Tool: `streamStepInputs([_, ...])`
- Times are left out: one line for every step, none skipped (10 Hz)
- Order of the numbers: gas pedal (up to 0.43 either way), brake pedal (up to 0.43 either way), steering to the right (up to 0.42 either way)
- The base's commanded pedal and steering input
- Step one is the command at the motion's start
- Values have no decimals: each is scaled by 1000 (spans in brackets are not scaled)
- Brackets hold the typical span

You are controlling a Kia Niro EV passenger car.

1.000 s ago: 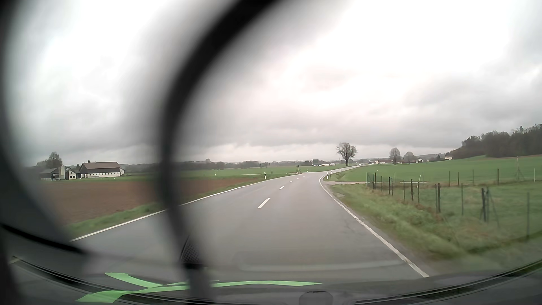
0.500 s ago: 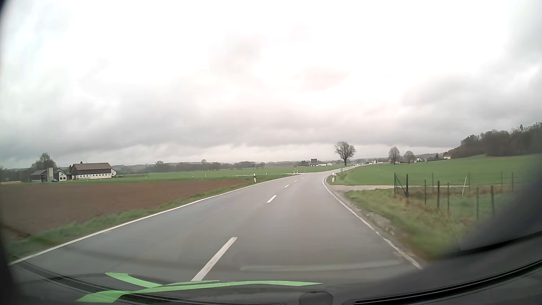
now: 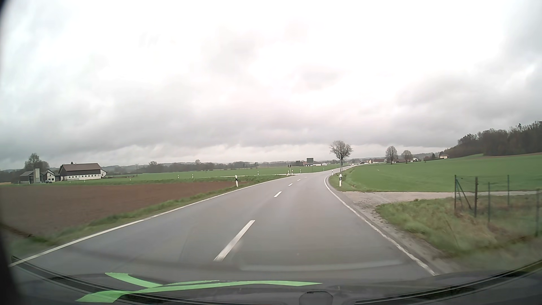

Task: Follow the waypoints while adhering to traffic rules and regulations

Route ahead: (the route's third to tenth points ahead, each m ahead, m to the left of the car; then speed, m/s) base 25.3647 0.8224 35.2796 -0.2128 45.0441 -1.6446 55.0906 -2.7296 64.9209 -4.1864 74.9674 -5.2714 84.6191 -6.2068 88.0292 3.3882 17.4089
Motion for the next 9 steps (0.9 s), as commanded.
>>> streamStepInputs([0,140,11])
streamStepInputs([0,177,12])
streamStepInputs([0,213,11])
streamStepInputs([0,226,12])
streamStepInputs([0,232,12])
streamStepInputs([0,238,12])
streamStepInputs([0,238,12])
streamStepInputs([0,238,13])
streamStepInputs([0,226,14])
